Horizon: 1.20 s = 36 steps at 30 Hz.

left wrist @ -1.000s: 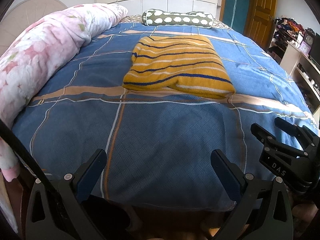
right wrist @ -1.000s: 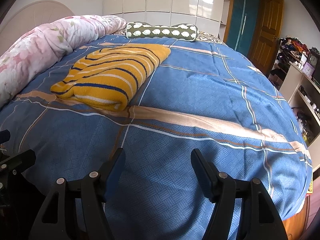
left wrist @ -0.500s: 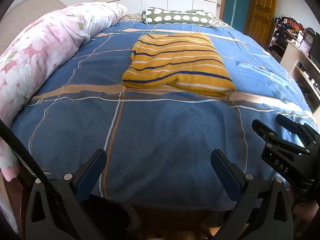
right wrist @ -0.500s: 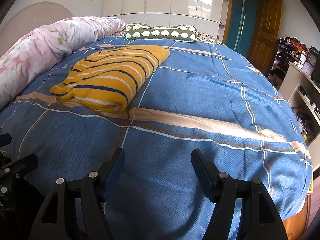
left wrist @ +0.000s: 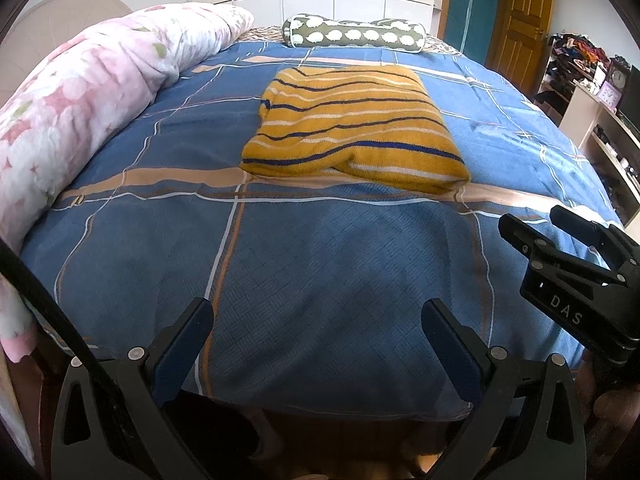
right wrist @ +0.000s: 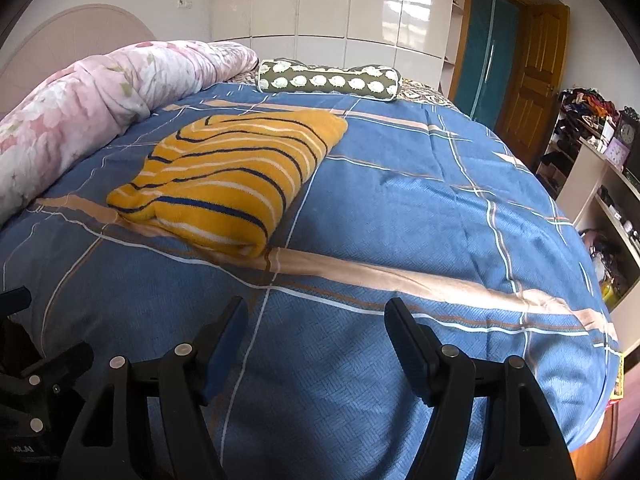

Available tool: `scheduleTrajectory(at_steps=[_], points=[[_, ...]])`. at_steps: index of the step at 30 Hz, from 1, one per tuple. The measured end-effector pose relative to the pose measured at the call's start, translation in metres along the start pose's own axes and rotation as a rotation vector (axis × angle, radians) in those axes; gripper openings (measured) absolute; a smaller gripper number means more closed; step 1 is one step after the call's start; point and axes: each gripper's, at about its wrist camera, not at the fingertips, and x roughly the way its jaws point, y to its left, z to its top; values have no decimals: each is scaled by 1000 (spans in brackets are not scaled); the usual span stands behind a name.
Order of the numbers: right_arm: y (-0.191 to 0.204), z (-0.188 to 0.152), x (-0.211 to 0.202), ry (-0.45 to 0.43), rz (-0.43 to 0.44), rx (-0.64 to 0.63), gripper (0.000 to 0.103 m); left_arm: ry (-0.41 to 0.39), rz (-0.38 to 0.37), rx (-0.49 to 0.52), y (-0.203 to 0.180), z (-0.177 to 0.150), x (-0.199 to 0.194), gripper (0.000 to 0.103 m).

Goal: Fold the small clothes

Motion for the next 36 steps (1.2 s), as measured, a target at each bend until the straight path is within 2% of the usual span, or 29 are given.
scheduleTrajectory(at_steps=[30, 36], points=[[0, -3, 1, 3, 10, 11, 76, 4, -9, -6, 1, -1, 4, 103], [1, -2, 0, -3, 15, 7, 76, -16, -18, -3, 2, 2, 0, 103]])
